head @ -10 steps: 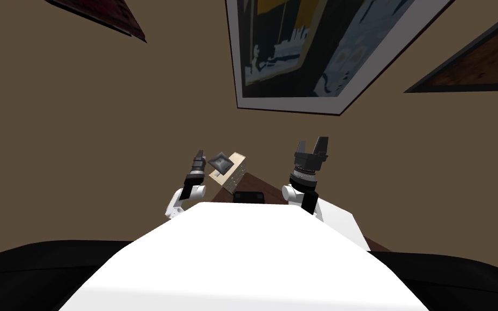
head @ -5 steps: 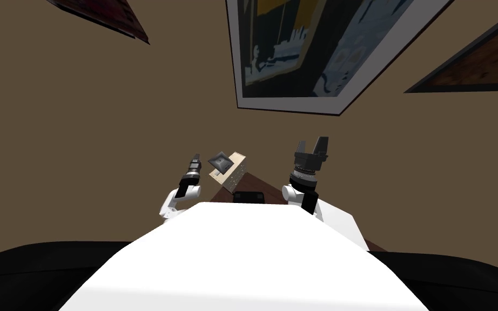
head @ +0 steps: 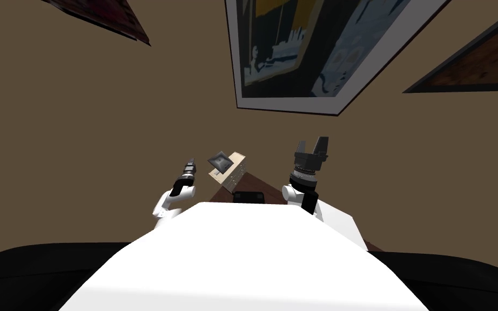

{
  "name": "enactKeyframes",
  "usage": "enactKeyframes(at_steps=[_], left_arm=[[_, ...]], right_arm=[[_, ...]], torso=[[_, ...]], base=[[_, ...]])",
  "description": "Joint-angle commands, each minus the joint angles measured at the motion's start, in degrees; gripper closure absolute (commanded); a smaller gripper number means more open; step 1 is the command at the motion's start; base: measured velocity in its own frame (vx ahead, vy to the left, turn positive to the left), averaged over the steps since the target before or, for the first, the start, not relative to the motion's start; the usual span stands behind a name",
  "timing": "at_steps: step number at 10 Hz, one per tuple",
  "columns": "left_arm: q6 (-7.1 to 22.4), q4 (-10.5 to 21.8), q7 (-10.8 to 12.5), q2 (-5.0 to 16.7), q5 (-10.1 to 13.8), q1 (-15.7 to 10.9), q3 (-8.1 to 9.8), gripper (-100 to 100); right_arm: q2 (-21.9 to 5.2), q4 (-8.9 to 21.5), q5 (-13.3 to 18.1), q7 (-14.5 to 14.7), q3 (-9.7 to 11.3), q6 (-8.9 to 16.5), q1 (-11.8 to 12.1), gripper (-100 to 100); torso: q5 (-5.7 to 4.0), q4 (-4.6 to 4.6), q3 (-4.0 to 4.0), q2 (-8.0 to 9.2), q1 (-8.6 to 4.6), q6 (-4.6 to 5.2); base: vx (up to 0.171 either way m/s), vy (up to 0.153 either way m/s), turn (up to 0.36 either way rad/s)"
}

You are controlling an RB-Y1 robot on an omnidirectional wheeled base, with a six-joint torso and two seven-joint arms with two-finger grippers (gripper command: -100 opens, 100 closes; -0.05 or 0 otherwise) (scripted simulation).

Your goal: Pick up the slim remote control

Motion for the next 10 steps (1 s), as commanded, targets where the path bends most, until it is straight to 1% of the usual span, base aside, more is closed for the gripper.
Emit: enactKeyframes(at_steps=[1,2,3,4,6,7,8,9,10], left_arm=[[2.86,2.86,0.25,0.71,0.69,-0.99,1.98,-100],[3.5,3.73,0.25,0.71,0.69,-0.99,1.98,-100],[3.5,4.72,0.25,0.71,0.69,-0.99,1.98,-100],[6.46,6.66,0.75,1.8,1.61,-1.95,3.79,-100],[6.55,8.21,0.75,1.8,1.61,-1.95,3.79,-100],[9.59,10.56,1.29,2.85,2.57,-2.97,5.54,-100],[9.59,11.61,1.29,2.85,2.57,-2.97,5.54,-100],[9.59,11.78,1.29,2.85,2.57,-2.97,5.54,-100],[12.51,13.82,1.88,3.85,3.58,-4.04,7.2,-100]], right_arm=[[0.0,0.0,0.0,0.0,0.0,0.0,0.0,0],[0.0,0.0,0.0,0.0,0.0,0.0,0.0,0],[0.0,0.0,0.0,0.0,0.0,0.0,0.0,0],[0.0,0.0,0.0,0.0,0.0,0.0,0.0,0],[0.0,0.0,0.0,0.0,0.0,0.0,0.0,0],[0.0,0.0,0.0,0.0,0.0,0.0,0.0,0],[0.0,0.0,0.0,0.0,0.0,0.0,0.0,0],[0.0,0.0,0.0,0.0,0.0,0.0,0.0,0],[0.0,0.0,0.0,0.0,0.0,0.0,0.0,0]], torso=[[0.0,0.0,0.0,0.0,0.0,0.0],[0.0,0.0,0.0,0.0,-0.02,-0.01],[0.0,-0.01,-0.01,-0.01,-0.01,0.0],[0.01,0.0,-0.01,-0.01,0.03,0.0],[0.01,-0.01,-0.02,-0.03,0.01,0.0],[0.01,-0.01,-0.02,-0.03,0.05,0.0],[0.0,-0.01,-0.02,-0.03,0.02,-0.01],[0.01,-0.01,-0.02,-0.04,0.02,0.0],[0.01,-0.01,-0.01,-0.02,0.05,0.0]], base=[[-0.001,-0.034,0.018],[0.001,-0.03,0.01],[0.002,-0.013,-0.002],[0.002,-0.021,0.008],[0.005,-0.018,0.004],[0.01,-0.023,-0.003],[0.01,-0.023,0.007],[0.004,-0.012,0.0],[0.014,-0.021,-0.008]])
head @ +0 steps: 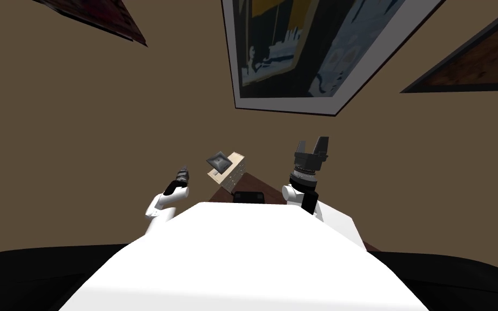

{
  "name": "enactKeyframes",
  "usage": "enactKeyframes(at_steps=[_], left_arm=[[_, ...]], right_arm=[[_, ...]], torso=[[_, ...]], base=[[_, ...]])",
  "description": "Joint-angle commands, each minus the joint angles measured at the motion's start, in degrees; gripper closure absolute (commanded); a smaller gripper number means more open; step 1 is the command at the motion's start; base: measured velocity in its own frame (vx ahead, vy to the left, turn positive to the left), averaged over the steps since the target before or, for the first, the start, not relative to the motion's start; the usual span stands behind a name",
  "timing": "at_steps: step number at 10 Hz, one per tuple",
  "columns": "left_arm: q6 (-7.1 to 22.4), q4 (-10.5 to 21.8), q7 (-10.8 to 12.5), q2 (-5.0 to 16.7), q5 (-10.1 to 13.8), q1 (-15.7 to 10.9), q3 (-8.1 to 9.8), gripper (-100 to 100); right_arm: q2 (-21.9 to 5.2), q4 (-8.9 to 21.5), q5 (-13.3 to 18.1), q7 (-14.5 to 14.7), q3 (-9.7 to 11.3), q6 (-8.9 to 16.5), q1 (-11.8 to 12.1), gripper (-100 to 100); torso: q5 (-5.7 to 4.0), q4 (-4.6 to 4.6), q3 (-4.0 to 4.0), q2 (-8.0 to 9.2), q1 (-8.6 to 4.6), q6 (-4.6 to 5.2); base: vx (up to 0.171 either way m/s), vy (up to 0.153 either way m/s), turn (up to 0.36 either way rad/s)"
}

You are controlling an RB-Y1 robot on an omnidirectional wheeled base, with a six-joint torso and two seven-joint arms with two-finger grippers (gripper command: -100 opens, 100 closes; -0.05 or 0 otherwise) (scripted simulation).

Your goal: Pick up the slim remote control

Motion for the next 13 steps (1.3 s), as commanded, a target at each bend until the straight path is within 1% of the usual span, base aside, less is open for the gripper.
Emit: enactKeyframes(at_steps=[1,2,3,4,5,6,7,8,9,10,11,12,13], left_arm=[[1.63,2.65,0.37,0.66,0.64,-0.3,0.77,-100],[3.73,4.59,1.01,1.6,1.69,-1.42,2.33,-100],[4.59,6.33,1.01,1.6,1.69,-1.42,2.33,-100],[6.22,9.07,1.7,2.48,2.78,-2.58,3.78,-100],[7.48,10.04,1.7,2.48,2.78,-2.58,3.78,-100],[9.31,12.45,2.42,3.3,3.9,-3.76,5.1,-100],[10.3,13.48,2.42,3.3,3.9,-3.76,5.1,-100],[12.11,15.71,3.18,4.07,5.04,-4.98,6.29,-100],[13.03,17.4,3.18,4.07,5.04,-4.98,6.29,-100],[15.3,19.06,3.98,4.79,6.21,-6.21,7.35,-100],[15.66,20.74,3.98,4.79,6.21,-6.21,7.35,-100],[17.63,22.49,4.8,5.48,7.38,-7.47,8.28,-100],[18.16,24.61,4.8,5.48,7.38,-7.47,8.28,-100]], right_arm=[[0.0,0.0,0.0,0.0,0.0,0.0,0.0,0],[0.0,0.0,0.0,0.0,0.0,0.0,0.0,0],[0.0,0.0,0.0,0.0,0.0,0.0,0.0,0],[0.0,0.0,0.0,0.0,0.0,0.0,0.0,0],[0.0,0.0,0.0,0.0,0.0,0.0,0.0,0],[0.0,0.0,0.0,0.0,0.0,0.0,0.0,0],[0.0,0.0,0.0,0.0,0.0,0.0,0.0,0],[0.0,0.0,0.0,0.0,0.0,0.0,0.0,0],[0.0,0.0,0.0,0.0,0.0,0.0,0.0,0],[0.0,0.0,0.0,0.0,0.0,0.0,0.0,0],[0.0,0.0,0.0,0.0,0.0,0.0,0.0,0],[0.0,0.0,0.0,0.0,0.0,0.0,0.0,0],[0.0,0.0,0.0,0.0,0.0,0.0,0.0,0]], torso=[[0.0,0.0,0.0,0.0,0.0,0.0],[0.0,0.0,0.0,0.01,0.01,-0.02],[0.0,0.0,-0.01,-0.02,-0.01,0.0],[0.0,-0.01,-0.02,-0.03,-0.01,-0.01],[-0.01,-0.01,-0.03,-0.06,-0.03,0.0],[-0.01,-0.01,-0.03,-0.04,-0.01,-0.02],[-0.01,-0.02,-0.04,-0.06,-0.01,-0.01],[0.01,-0.02,-0.04,-0.06,0.02,-0.01],[0.0,-0.02,-0.06,-0.1,0.01,0.01],[0.01,-0.03,-0.06,-0.09,0.03,-0.01],[0.0,-0.03,-0.06,-0.11,0.03,0.0],[0.01,-0.03,-0.06,-0.09,0.02,-0.01],[0.0,-0.03,-0.08,-0.13,0.0,0.02]], base=[[0.015,-0.021,-0.009],[0.018,-0.026,-0.009],[0.021,-0.022,-0.01],[0.03,-0.03,-0.029],[0.027,-0.021,-0.014],[0.034,-0.02,-0.031],[0.032,-0.014,-0.016],[0.039,-0.016,-0.04],[0.039,-0.01,-0.03],[0.044,-0.012,-0.046],[0.038,-0.013,-0.03],[0.048,-0.021,-0.062],[0.045,-0.008,-0.039]])
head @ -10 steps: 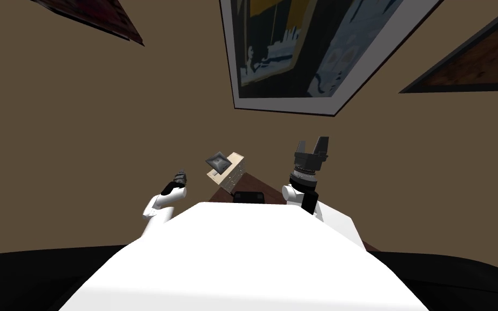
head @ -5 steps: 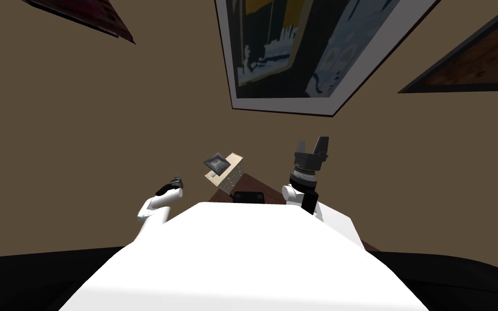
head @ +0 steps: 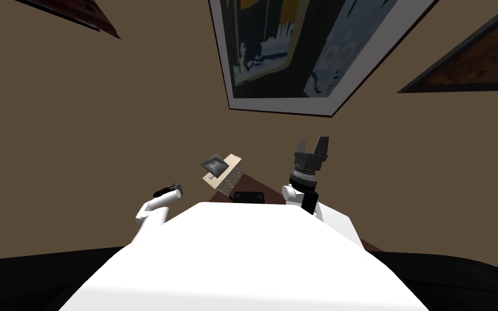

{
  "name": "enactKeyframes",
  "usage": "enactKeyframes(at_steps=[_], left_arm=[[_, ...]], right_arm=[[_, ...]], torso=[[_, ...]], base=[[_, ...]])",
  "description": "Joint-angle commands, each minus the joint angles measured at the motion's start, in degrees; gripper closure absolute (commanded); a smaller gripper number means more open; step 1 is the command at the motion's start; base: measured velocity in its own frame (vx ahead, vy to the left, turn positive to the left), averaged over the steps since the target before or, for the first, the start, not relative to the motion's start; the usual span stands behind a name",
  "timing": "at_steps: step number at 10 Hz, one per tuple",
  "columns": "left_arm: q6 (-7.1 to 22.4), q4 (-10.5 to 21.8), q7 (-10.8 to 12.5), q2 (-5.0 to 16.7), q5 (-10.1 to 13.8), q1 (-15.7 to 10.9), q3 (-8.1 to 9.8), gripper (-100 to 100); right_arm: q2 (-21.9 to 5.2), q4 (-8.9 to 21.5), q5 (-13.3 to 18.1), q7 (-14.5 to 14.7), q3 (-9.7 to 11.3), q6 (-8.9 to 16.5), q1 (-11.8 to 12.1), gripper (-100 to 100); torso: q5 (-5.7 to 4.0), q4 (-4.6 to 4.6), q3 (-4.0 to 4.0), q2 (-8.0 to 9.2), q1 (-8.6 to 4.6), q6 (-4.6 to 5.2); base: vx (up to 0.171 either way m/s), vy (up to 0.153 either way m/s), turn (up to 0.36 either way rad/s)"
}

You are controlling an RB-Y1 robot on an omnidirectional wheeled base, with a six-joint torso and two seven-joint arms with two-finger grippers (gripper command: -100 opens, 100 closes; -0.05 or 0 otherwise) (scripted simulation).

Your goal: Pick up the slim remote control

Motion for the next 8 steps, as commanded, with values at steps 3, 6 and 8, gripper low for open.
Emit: enactKeyframes(at_steps=[3,6,8], left_arm=[[5.7,6.43,2.06,1.09,1.82,-3.05,1.74,-100],[8.0,9.95,2.94,1.69,2.99,-4.31,2.25,-100],[8.0,11.17,2.94,1.69,2.99,-4.31,2.25,-100]], right_arm=[[0.0,0.0,0.0,0.0,0.0,0.0,0.0,0],[0.0,0.0,0.0,0.0,0.0,0.0,0.0,0],[0.0,0.0,0.0,0.0,0.0,0.0,0.0,0]], torso=[[0.0,-0.01,-0.03,-0.05,0.01,0.01],[0.01,0.01,0.03,0.06,0.03,0.0],[0.01,0.01,0.01,0.01,0.03,0.01]], base=[[0.063,-0.002,-0.053],[0.035,0.001,-0.046],[0.036,0.004,-0.011]])
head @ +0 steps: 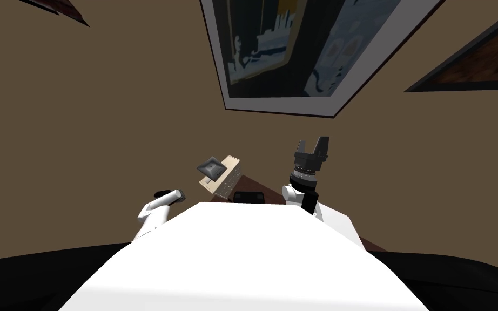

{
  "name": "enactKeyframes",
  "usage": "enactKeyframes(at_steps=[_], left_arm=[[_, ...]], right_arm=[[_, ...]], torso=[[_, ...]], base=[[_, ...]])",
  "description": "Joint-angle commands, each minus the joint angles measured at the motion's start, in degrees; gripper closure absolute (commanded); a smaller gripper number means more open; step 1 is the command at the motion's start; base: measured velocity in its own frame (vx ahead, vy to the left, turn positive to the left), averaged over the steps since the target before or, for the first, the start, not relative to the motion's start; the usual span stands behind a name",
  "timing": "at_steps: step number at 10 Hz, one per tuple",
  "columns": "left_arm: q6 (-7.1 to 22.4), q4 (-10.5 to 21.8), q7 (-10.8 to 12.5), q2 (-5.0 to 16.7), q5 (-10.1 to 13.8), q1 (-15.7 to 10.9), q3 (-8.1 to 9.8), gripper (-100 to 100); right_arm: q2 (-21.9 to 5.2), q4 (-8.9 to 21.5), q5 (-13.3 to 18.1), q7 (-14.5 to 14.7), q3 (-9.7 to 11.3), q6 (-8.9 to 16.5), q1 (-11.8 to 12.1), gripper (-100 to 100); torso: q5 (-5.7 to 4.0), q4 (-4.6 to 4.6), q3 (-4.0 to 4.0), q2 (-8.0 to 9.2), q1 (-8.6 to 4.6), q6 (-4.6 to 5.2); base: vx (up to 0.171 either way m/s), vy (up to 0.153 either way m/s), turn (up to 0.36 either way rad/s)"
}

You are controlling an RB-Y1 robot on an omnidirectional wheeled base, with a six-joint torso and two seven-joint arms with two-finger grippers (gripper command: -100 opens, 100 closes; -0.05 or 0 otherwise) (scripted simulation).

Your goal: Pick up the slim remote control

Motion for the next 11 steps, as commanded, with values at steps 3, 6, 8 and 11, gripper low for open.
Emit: enactKeyframes(at_steps=[3,6,8,11], left_arm=[[3.45,5.43,1.57,1.25,2.55,-2.59,0.64,-100],[5.09,9.14,2.44,1.7,3.64,-3.77,0.79,-100],[6.59,12.15,3.29,2.11,4.69,-4.91,0.84,-100],[9.15,17.7,4.91,2.84,6.65,-7.02,0.69,-100]], right_arm=[[0.0,0.0,0.0,0.0,0.0,0.0,0.0,0],[0.0,0.0,0.0,0.0,0.0,0.0,0.0,0],[0.0,0.0,0.0,0.0,0.0,0.0,0.0,0],[0.0,0.0,0.0,0.0,0.0,0.0,0.0,0]], torso=[[0.01,-0.02,-0.05,-0.08,0.03,0.01],[0.01,-0.01,-0.02,-0.03,0.01,-0.01],[0.01,-0.02,-0.05,-0.09,0.03,0.01],[0.02,-0.03,-0.09,-0.16,0.08,0.03]], base=[[0.058,0.01,-0.078],[0.047,0.011,-0.039],[0.066,0.015,-0.083],[0.081,0.029,-0.09]])
